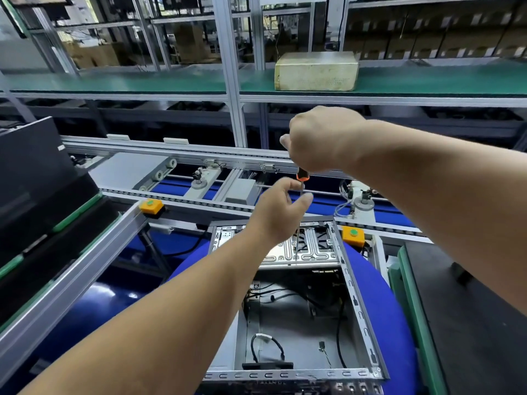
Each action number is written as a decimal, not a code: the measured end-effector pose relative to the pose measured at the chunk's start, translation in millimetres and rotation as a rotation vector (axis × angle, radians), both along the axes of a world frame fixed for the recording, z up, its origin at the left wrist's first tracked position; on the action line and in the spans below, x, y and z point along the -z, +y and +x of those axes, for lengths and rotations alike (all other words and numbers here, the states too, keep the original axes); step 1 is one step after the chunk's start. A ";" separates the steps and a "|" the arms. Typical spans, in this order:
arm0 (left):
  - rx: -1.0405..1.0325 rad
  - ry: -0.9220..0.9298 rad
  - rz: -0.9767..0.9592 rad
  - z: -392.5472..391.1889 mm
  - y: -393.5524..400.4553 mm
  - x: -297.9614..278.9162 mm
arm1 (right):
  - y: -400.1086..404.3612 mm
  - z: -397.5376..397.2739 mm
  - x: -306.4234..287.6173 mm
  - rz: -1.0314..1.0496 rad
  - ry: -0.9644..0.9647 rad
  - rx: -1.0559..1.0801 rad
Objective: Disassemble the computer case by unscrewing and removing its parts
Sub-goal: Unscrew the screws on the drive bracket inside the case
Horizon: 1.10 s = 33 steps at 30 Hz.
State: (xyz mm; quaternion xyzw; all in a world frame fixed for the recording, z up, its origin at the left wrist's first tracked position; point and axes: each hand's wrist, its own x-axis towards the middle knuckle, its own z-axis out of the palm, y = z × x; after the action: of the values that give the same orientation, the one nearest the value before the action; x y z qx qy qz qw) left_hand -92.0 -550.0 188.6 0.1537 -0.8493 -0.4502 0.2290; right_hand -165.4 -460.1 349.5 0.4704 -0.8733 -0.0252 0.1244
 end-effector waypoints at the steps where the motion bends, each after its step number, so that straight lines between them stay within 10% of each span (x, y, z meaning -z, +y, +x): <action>1: -0.001 0.054 0.032 -2.7 -0.2 -9.6 | -2.5 1.3 -2.5 0.028 0.022 0.000; 17: -0.253 0.013 -0.127 -17.0 -0.7 -35.5 | -17.7 -7.3 -6.4 0.086 -0.259 -0.200; 33: -0.057 0.084 -0.083 -9.5 -12.3 -39.4 | -15.7 -10.7 -7.3 0.084 -0.169 -0.100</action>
State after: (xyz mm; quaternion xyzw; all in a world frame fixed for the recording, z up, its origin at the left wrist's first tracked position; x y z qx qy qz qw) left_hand -101.5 -562.3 228.0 0.1493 -0.8521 -0.4139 0.2834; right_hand -176.1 -475.8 356.8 0.5186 -0.8543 -0.0157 0.0318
